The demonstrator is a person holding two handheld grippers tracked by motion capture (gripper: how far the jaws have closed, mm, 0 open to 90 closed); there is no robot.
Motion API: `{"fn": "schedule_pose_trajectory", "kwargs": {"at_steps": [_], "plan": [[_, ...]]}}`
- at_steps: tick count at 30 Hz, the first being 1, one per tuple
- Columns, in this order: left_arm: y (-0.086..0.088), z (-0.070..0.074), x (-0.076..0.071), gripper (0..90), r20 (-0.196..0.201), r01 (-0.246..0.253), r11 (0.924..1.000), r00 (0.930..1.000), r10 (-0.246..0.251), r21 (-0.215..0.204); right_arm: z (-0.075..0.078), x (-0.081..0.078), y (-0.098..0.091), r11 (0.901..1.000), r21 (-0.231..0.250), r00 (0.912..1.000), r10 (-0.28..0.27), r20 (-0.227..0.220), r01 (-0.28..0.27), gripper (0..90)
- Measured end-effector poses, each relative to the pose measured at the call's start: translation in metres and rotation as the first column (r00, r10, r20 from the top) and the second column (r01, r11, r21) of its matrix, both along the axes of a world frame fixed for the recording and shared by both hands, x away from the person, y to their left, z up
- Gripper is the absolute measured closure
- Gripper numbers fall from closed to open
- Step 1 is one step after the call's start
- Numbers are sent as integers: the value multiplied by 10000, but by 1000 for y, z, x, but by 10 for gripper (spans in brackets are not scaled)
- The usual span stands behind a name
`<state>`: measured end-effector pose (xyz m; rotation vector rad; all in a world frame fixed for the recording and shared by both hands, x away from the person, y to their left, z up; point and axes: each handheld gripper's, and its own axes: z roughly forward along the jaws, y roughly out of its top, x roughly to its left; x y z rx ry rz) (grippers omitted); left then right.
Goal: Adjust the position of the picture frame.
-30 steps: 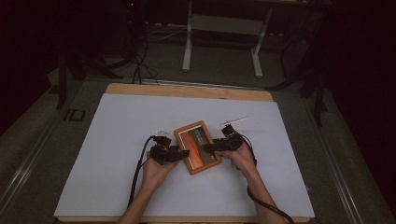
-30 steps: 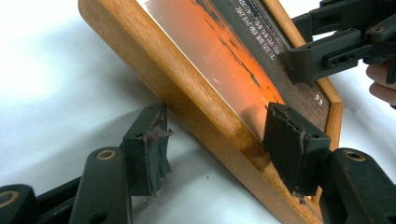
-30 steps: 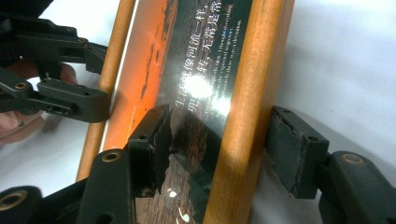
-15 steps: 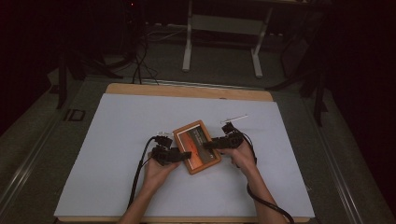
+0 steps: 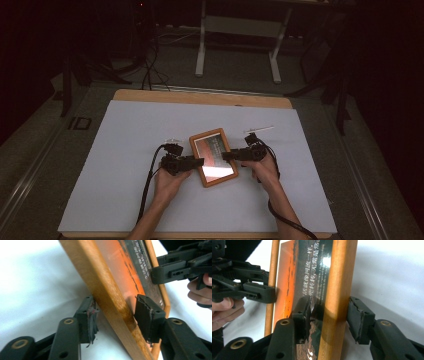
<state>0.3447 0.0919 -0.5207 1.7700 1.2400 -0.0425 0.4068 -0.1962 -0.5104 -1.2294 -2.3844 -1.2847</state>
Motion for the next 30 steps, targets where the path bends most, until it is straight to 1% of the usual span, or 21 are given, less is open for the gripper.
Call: {"fn": "schedule_pose_trajectory", "kwargs": {"at_steps": [1, 3, 5, 6, 8, 10, 12, 14, 15, 18, 22, 23, 24, 25, 28, 30], "plan": [[0, 2, 0, 563, 29, 15, 10000, 10000, -15, -26, 1, -2, -1, 10000, 26, 10000, -17, 58, 16, 567], [0, 5, -1, 592, 66, 85, 9997, 9999, -84, -211, 2, -4, -5, 9999, 57, 9999, -83, 63, 83, 577], [-1, 7, -2, 607, 174, 142, 9997, 9998, -139, -178, 3, -7, -8, 9997, 234, 9999, -125, 69, 123, 593], [-1, 9, -3, 614, 176, 129, 9996, 9998, -125, -247, 4, -8, -10, 9994, 310, 9999, -141, 89, 138, 600], [-1, 10, -4, 629, 147, 129, 9990, 9998, -122, -431, 6, -12, -13, 9990, 402, 9997, -199, 128, 193, 614], [1, 11, -3, 648, 17, 152, 9967, 9999, -151, -794, 8, -17, -16, 9984, 518, 9994, -231, 244, 218, 633], [3, 13, -4, 665, -28, 166, 9940, 9999, -171, -1082, 11, -21, -19, 9979, 616, 9994, -215, 284, 197, 646], [4, 15, -4, 668, 24, 172, 9934, 9999, -171, -1132, 15, -26, -20, 9982, 594, 9988, -121, 478, 93, 656], [5, 15, -5, 667, 11, 163, 9933, 9999, -163, -1140, 16, -28, -20, 9986, 528, 9988, -112, 477, 87, 659], [7, 16, -6, 664, -40, 178, 9939, 9998, -183, -1084, 17, -35, -18, 9986, 494, 9991, -199, 373, 180, 667], [9, 19, -9, 664, -238, 240, 9958, 9994, -261, -879, 13, -43, -16, 9971, 691, 9994, -334, -5, 333, 671], [9, 19, -9, 663, -238, 240, 9958, 9994, -261, -879, 13, -43, -16, 9971, 691, 9994, -334, -5, 333, 671], [10, 19, -10, 663, -322, 267, 9959, 9990, -296, -869, 11, -46, -16, 9964, 752, 9991, -385, -176, 397, 672], [12, 20, -11, 663, -402, 295, 9955, 9986, -332, -905, 11, -50, -15, 9962, 751, 9987, -416, -285, 437, 674], [16, 17, -12, 666, -790, 310, 9909, 9960, -416, -1313, 11, -57, -13, 9970, 655, 9985, -394, -370, 418, 675], [17, 16, -12, 667, -949, 382, 9901, 9942, -513, -1349, 11, -60, -12, 9979, 524, 9983, -366, -446, 390, 674]]}}
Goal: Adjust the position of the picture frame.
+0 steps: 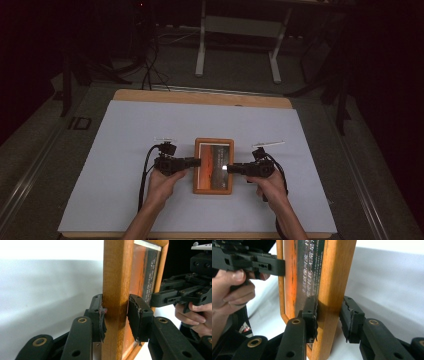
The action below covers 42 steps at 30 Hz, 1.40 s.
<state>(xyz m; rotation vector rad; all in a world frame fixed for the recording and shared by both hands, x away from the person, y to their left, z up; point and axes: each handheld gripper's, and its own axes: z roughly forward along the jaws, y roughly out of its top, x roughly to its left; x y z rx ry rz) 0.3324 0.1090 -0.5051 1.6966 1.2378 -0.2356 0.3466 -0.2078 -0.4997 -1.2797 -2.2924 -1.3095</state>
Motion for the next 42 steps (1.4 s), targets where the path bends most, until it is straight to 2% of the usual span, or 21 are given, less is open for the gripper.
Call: {"fn": "schedule_pose_trajectory", "kwargs": {"at_steps": [4, 11, 17, 21, 23, 31, 34, 35, 36, 38, 39, 40, 42], "plan": [[0, -5, -1, 668, -482, 14, 9999, 9988, -21, -136, -4, -3, -1, 10000, 33, 9996, -22, -281, 23, 673], [-4, -12, 4, 665, -437, -193, 9998, 9989, 190, -76, -13, 1, -3, 9993, 145, 9955, -318, -889, 332, 657], [-4, -20, 10, 642, -612, -253, 9997, 9978, 251, -10, -18, 4, 0, 9986, -35, 9947, -528, -880, 526, 624], [-8, -25, 12, 604, -736, -412, 9984, 9963, 439, 382, -26, 9, 2, 9973, -90, 9893, -741, -1254, 735, 604], [-7, -28, 12, 602, -858, -473, 9981, 9950, 504, 384, -27, 10, 2, 9972, -90, 9887, -752, -1296, 747, 603], [-6, -29, 13, 593, -655, -361, 9989, 9971, 380, 300, -29, 10, 2, 9972, -31, 9890, -745, -1281, 747, 600], [-6, -29, 13, 552, -531, -478, 9976, 9973, 505, 504, -29, 10, 2, 9981, -101, 9927, -620, -1036, 612, 585], [-5, -29, 13, 529, -467, -502, 9970, 9975, 529, 581, -26, 8, 1, 9974, -410, 9961, -611, -633, 586, 550], [-4, -28, 12, 529, -404, -530, 9965, 9976, 557, 651, -26, 8, 1, 9974, -410, 9961, -611, -633, 586, 550], [-1, -26, 11, 507, -232, -605, 9950, 9978, 625, 793, -22, 7, -2, 9967, -563, 9979, -593, -251, 578, 528], [0, -25, 10, 497, -140, -648, 9941, 9977, 662, 866, -18, 5, -5, 9946, -744, 9973, -708, 185, 720, 515], [1, -23, 10, 497, -30, -674, 9932, 9977, 680, 950, -18, 5, -5, 9946, -744, 9973, -708, 185, 720, 515], [3, -20, 7, 489, 218, -720, 9909, 9973, 699, 1137, -15, 4, -9, 9924, -858, 9951, -845, 515, 887, 511]]}}
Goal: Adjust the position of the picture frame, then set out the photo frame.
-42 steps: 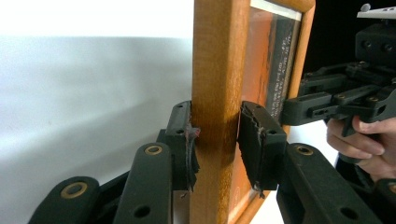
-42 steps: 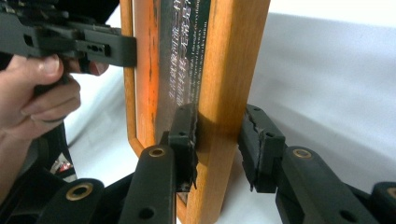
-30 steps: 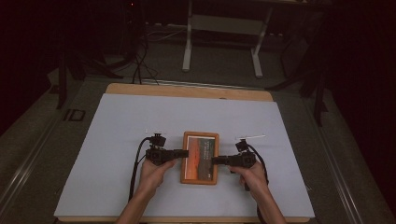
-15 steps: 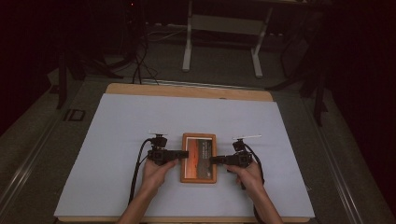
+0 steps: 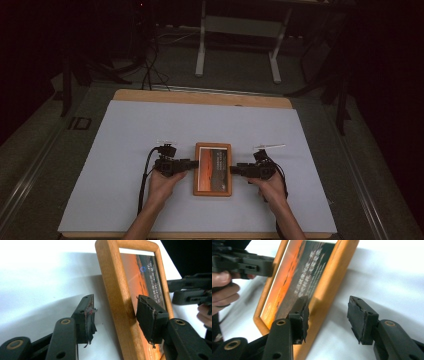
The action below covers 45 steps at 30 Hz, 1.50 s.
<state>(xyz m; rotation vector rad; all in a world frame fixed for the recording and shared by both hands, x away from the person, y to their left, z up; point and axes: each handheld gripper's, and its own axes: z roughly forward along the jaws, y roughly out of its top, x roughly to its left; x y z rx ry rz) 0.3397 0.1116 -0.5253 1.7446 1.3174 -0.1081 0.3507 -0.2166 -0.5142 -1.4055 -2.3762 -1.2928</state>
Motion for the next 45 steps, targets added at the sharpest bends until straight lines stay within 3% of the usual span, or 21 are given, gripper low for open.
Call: {"fn": "schedule_pose_trajectory", "kwargs": {"at_steps": [6, 7, 8, 9, 12, 14, 19, 23, 28, 32, 36, 41, 45], "plan": [[2, 11, -10, 494, 991, -6, 9963, 9950, -79, 857, 10, -3, -9, 9998, -143, 9973, -144, 722, 155, 519], [2, 14, -13, 506, 1232, 34, 9944, 9922, -165, 1057, 11, -3, -9, 9997, -168, 9965, -151, 827, 166, 518], [0, 19, -19, 506, 1761, 36, 9886, 9839, -304, 1502, 11, -3, -9, 9997, -168, 9965, -151, 827, 166, 518], [-1, 21, -23, 507, 1948, 82, 9858, 9800, -413, 1676, 13, -3, -8, 9997, -193, 9949, -101, 999, 121, 523], [-2, 26, -31, 499, 2311, 177, 9773, 9706, -675, 2112, 18, -4, -4, 9989, -459, 9905, 44, 1376, 20, 528], [0, 28, -35, 489, 2432, 257, 9739, 9665, -818, 2255, 22, -6, 1, 9962, -857, 9829, 273, 1823, -118, 535], [6, 30, -38, 486, 2521, 156, 9789, 9653, -678, 2037, 32, -8, 17, 9884, -1456, 9667, 774, 2440, -424, 585], [6, 30, -41, 492, 2592, 198, 9773, 9629, -754, 2110, 36, -5, 28, 9882, -1471, 9575, 822, 2765, -424, 653], [4, 30, -44, 492, 2586, 252, 9767, 9626, -812, 2130, 36, 4, 40, 9887, -1463, 9554, 739, 2858, -327, 737], [5, 30, -46, 516, 2503, 330, 9807, 9647, -815, 1925, 35, 9, 48, 9843, -1723, 9488, 895, 3031, -379, 893], [8, 30, -46, 514, 2446, 194, 9826, 9674, -652, 1849, 32, 14, 55, 9806, -1951, 9426, 832, 3233, -197, 900], [8, 30, -47, 501, 2493, 144, 9819, 9664, -621, 1890, 24, 21, 59, 9790, -2038, 9473, 654, 3137, -1, 900], [8, 31, -47, 492, 2499, 127, 9807, 9663, -623, 1953, 20, 22, 59, 9790, -2038, 9450, 579, 3219, 95, 900]]}}
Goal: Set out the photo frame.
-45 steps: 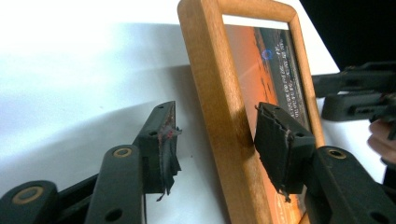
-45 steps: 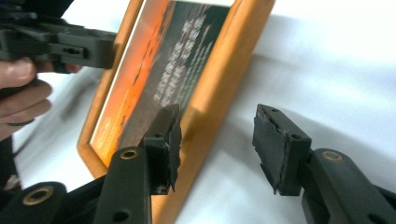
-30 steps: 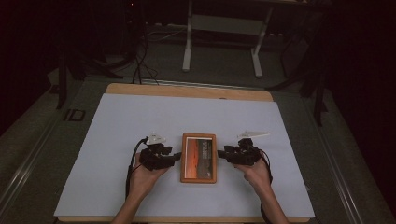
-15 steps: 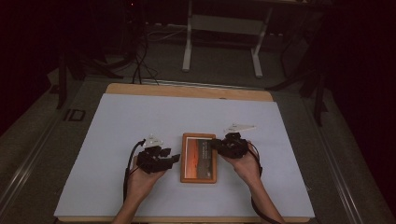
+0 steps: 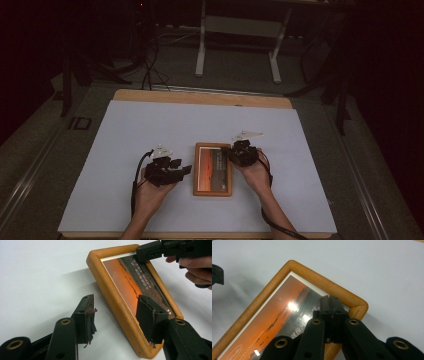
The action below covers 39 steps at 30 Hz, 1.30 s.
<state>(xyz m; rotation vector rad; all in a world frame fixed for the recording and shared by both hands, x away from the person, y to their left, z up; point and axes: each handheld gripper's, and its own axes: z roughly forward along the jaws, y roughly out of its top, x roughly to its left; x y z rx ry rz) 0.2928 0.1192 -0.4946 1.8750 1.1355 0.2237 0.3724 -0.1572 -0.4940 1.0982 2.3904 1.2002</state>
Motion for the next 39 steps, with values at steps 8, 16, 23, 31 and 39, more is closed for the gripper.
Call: {"fn": "schedule_pose_trajectory", "kwargs": {"at_steps": [8, 16, 23, 31, 39], "plan": [[-3, 1, -1, 497, 14, 101, 9999, 9999, -101, -19, 0, 3, -7, 9999, -1, 9999, -146, -44, 146, 900], [1, 4, -2, 492, 59, -31, 9997, 10000, 32, -239, -4, 5, -13, 9992, 31, 9991, -391, -185, 392, 900], [0, 6, -2, 484, 86, -20, 9993, 10000, 23, -366, -6, 10, -19, 9979, -47, 9965, -655, -521, 653, 900], [-4, 8, -4, 441, 241, 348, 9976, 9992, -334, -598, -13, 16, -24, 9952, -331, 9921, -941, -829, 916, 900], [-10, 8, -5, 406, 122, 845, 9911, 9964, -837, -1026, -20, 17, -29, 9938, -211, 9886, -1106, -1019, 1090, 900]]}}
